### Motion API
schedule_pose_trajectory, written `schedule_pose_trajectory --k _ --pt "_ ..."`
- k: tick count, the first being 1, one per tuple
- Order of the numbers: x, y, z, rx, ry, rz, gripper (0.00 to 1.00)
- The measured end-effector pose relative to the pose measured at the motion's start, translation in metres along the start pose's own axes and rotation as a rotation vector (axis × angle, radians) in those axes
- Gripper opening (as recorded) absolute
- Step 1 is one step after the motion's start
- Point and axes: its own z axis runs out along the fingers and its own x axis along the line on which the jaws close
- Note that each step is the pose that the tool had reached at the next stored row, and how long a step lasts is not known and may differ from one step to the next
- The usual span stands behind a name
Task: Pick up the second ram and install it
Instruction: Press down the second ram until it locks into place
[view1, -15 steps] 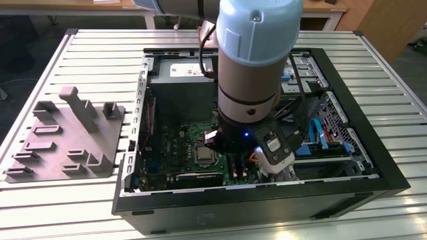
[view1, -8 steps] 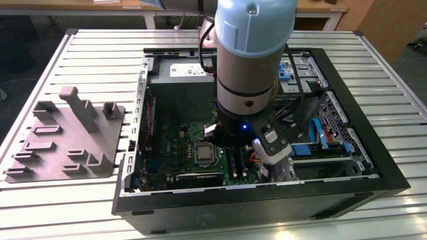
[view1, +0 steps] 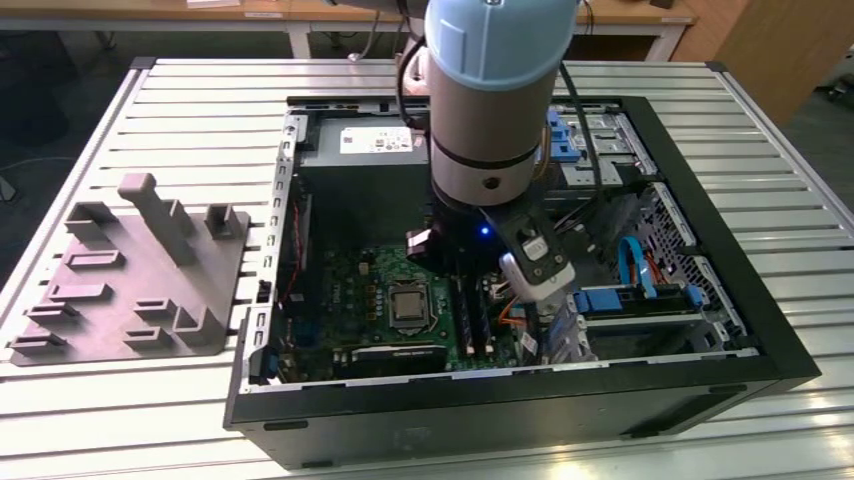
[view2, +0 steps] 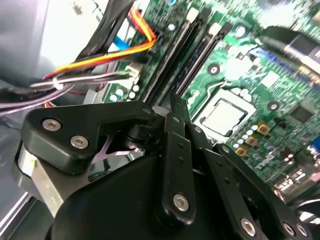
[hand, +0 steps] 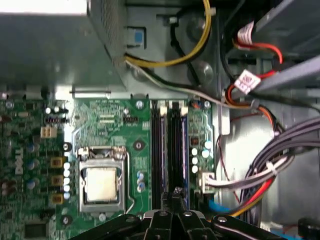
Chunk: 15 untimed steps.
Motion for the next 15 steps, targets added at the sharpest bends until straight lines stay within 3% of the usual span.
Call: schedule_pose_trajectory --k 4,9,15 --pt "0.0000 0.0021 -0.0012 0.0003 -0.0007 0.000 0.10" --pt "-0.0007 0.0027 -0.0107 0.0002 -0.0008 0.000 0.10" --pt "-0.0008 0.0027 -0.0116 0.0001 -0.0008 0.000 0.10"
